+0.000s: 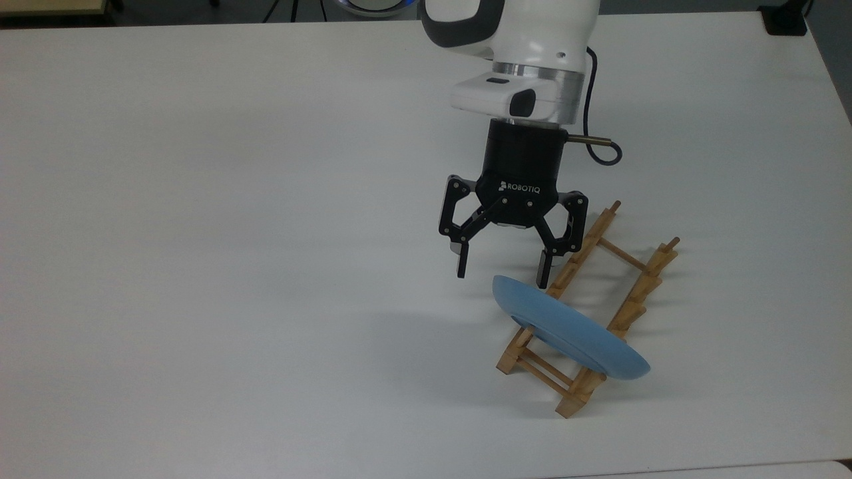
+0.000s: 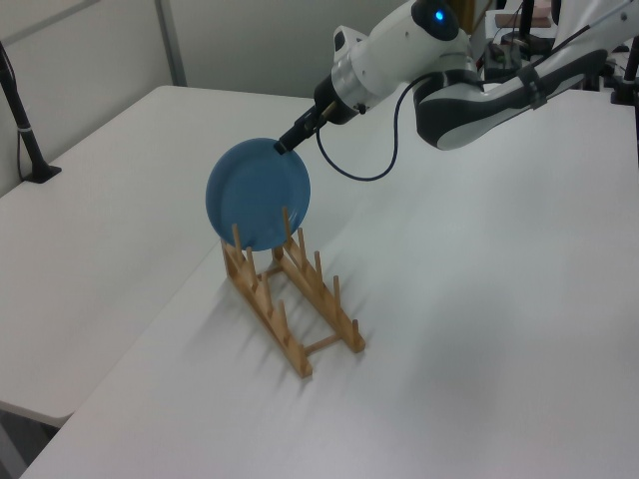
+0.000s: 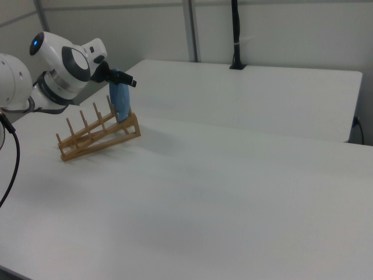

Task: Pick plate from plate rack
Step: 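Move the open gripper down toward the blue plate's rim in the rack, then close the gripper on the plate rim and lift it out of the rack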

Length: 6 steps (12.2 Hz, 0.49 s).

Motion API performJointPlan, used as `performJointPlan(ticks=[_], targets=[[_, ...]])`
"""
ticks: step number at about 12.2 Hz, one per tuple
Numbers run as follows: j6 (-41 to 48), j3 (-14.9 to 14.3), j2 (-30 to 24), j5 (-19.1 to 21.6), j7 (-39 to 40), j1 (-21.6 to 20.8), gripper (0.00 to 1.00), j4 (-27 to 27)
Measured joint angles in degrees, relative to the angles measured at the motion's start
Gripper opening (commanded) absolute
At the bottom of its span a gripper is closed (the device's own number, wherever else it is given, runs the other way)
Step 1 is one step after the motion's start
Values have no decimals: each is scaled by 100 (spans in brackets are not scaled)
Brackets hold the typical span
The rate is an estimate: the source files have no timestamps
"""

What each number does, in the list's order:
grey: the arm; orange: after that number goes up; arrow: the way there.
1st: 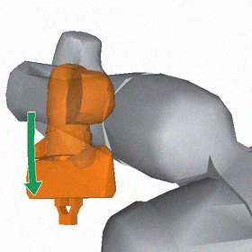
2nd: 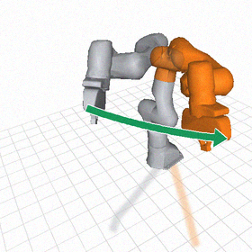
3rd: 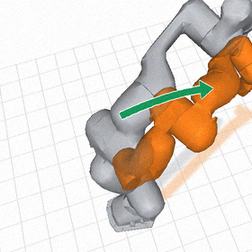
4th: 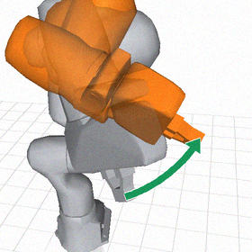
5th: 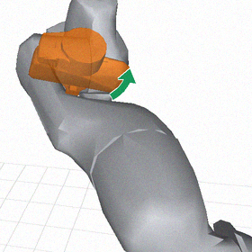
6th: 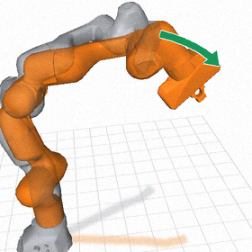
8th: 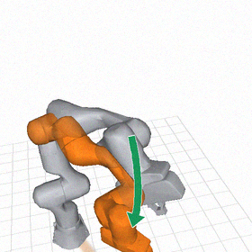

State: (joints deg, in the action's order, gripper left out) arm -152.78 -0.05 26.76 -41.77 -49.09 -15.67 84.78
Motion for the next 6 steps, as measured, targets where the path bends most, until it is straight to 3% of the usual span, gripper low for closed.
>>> performJointPlan(ticks=[4,5,6], targets=[[0,0,92,-81,-9,-44,33,-20],[0,1,93,-82,-9,-50,17,-23],[0,1,93,-82,-9,-73,12,-31]])
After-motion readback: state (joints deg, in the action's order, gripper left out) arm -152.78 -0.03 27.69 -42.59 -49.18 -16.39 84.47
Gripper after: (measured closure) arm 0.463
